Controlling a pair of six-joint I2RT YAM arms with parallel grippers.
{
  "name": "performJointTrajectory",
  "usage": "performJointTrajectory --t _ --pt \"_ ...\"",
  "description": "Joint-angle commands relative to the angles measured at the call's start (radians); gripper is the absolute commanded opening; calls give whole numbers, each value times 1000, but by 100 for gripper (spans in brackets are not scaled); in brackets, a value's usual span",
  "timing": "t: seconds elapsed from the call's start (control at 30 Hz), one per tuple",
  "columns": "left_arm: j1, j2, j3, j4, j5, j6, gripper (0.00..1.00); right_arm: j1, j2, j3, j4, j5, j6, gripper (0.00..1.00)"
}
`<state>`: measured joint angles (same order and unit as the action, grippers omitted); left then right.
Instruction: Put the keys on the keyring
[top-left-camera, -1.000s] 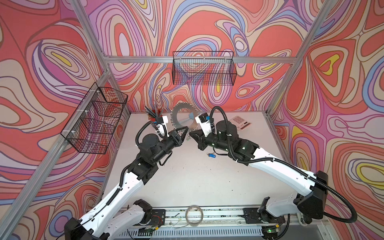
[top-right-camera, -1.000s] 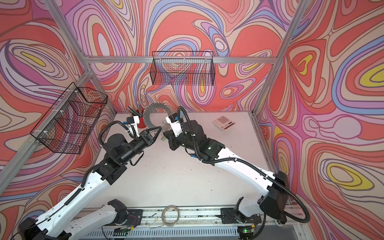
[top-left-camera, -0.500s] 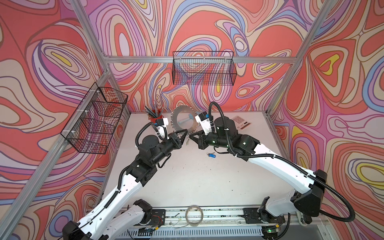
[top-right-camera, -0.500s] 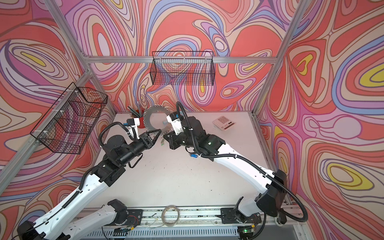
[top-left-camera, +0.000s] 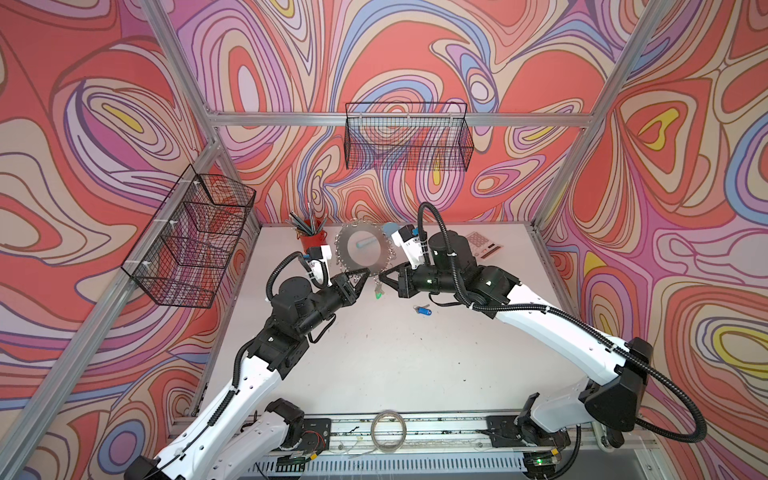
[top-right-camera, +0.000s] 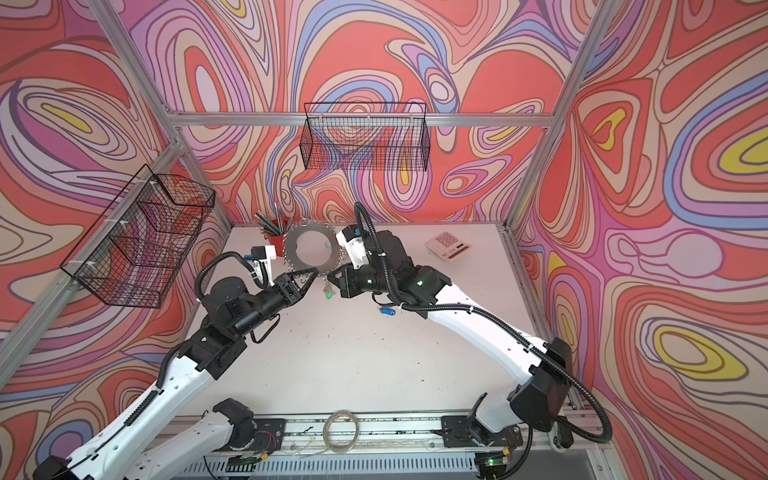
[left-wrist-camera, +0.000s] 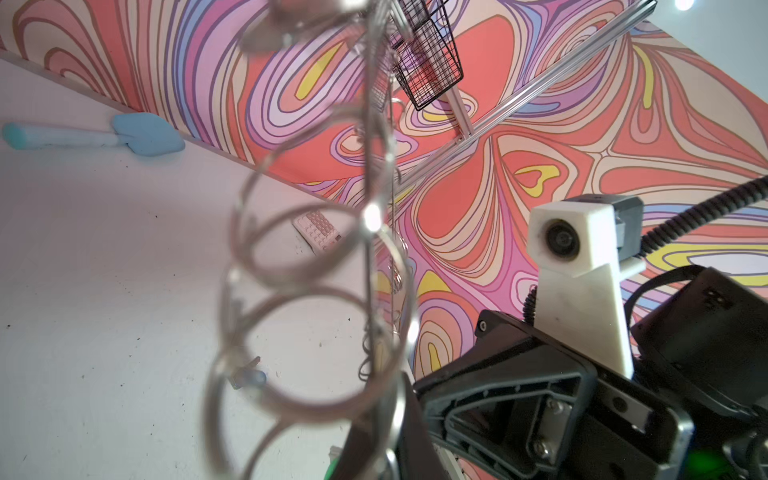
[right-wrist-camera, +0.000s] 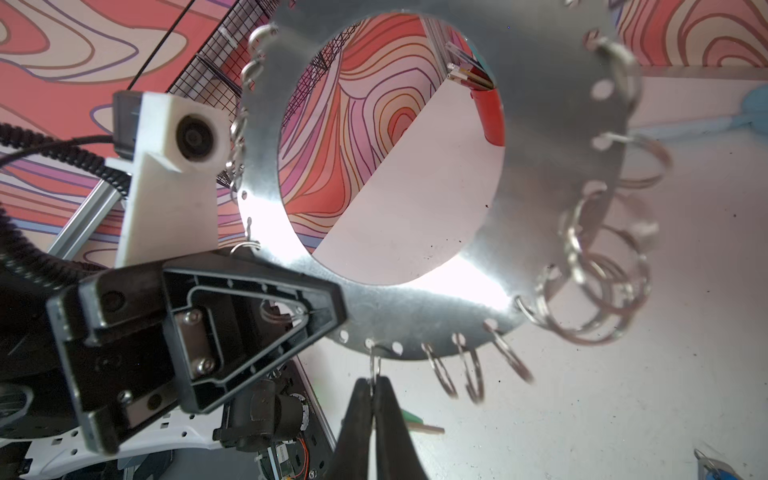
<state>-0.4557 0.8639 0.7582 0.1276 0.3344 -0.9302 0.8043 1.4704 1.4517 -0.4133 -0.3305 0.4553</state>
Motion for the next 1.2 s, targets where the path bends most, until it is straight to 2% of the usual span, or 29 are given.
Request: performJointTrajectory --t 0.0,0.07,0.17,0.27,0.37,0.6,0.83,0.9,1.0,1.17 --pt "19 3 -12 42 33 -36 16 -7 0 -13 40 -10 14 0" --pt "22 6 -8 26 58 -28 23 -7 4 -8 50 -14 22 0" --pt "30 -3 -12 -2 80 -13 19 -8 11 -1 50 -25 29 0" --pt "48 -18 -35 27 90 -34 22 -9 14 0 51 -36 31 0" --pt "61 -17 -55 72 106 -75 35 -9 10 -8 60 -33 37 0" --pt "74 6 -100 190 148 -170 52 -8 -16 -55 113 -28 44 0" --pt "83 29 -106 206 209 -255 54 -8 -31 -85 113 20 29 0" --pt "95 18 -76 117 243 -218 51 -9 -33 -89 109 33 28 0" --pt "98 -13 15 -144 249 -55 49 -9 -39 -92 111 37 32 0" --pt "99 15 170 -420 277 149 47 -10 -44 -95 97 54 26 0"
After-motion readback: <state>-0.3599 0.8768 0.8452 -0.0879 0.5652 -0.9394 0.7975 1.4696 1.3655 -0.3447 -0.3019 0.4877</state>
